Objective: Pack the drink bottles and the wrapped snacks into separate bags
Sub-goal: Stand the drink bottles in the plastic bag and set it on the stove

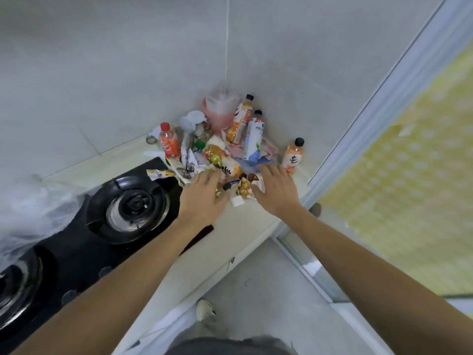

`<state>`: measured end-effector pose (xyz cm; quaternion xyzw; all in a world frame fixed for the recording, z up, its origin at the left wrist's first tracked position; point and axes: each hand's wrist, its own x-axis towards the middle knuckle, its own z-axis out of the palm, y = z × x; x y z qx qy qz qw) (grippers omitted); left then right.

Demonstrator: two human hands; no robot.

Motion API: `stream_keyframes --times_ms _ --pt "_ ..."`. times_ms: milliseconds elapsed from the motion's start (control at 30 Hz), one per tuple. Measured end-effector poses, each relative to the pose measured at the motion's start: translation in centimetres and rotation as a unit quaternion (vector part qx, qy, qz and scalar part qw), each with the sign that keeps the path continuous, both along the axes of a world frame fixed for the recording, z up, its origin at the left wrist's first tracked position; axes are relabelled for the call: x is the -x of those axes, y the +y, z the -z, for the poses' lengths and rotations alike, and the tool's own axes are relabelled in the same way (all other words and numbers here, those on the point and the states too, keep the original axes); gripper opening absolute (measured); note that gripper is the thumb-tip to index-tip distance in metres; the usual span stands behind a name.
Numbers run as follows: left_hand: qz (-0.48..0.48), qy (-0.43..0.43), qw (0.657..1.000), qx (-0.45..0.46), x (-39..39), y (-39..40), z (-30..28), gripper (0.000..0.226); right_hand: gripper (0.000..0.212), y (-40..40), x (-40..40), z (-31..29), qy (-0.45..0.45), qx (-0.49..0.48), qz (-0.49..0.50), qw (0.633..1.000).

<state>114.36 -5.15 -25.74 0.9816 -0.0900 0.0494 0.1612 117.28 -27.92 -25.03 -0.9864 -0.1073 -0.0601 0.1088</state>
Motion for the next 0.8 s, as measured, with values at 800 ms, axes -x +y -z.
stream_keyframes --times_ms 800 --pt "-0.221 0.148 0.949 0.167 -32.6 -16.4 8.0 0.073 0.075 -13.6 -17.8 6.6 0.063 -0.201 0.065 0.975"
